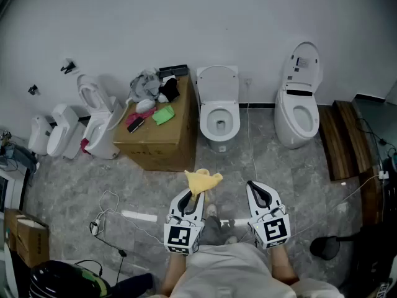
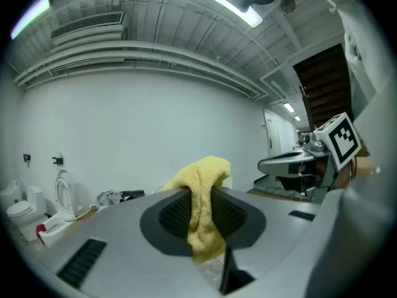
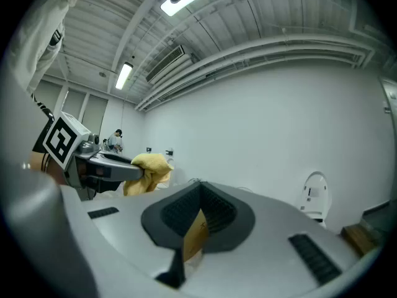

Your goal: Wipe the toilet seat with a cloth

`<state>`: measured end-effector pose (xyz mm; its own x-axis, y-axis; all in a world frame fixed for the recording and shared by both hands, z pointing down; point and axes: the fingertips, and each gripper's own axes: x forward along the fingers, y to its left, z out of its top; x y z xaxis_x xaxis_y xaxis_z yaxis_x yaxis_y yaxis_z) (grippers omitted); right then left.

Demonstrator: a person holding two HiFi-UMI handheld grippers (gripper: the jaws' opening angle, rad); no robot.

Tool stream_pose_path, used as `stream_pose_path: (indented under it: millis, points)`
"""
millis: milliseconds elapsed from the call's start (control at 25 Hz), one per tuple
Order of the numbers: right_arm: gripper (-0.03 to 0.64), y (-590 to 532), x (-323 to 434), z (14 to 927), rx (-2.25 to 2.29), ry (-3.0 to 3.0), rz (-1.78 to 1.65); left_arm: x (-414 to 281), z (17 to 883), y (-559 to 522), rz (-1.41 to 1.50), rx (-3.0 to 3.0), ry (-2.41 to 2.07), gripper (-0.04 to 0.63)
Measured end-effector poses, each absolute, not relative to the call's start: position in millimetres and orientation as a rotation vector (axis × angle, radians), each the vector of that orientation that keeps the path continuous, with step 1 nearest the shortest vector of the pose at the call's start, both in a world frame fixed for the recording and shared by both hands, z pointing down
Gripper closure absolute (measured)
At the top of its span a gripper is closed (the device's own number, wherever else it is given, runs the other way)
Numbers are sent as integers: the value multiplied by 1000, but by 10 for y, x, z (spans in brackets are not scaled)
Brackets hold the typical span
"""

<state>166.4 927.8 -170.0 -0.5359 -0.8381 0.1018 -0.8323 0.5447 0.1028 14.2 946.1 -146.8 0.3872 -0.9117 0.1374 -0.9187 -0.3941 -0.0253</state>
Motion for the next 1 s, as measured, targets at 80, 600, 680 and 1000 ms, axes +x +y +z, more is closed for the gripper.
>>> stream_pose_path:
  millis: [80,600,680,1000]
  points:
    - [611,9176,1575,-1639,1399,-2674,-72,109,-1456,9316,194,2575,-1693,514]
    - [611,7865,1225,-1419,1387,-2609,-58,-192,-1292,7939,193,2603,-1635,514]
    - [611,7661,1147,-1411,1393,-2598,-64,-277,-1282,7733,199,2610,-1625,514]
    - [611,6963,868,-1419,1447,-2570,-73,-545,-1270,6966,181,2649,-1580,514]
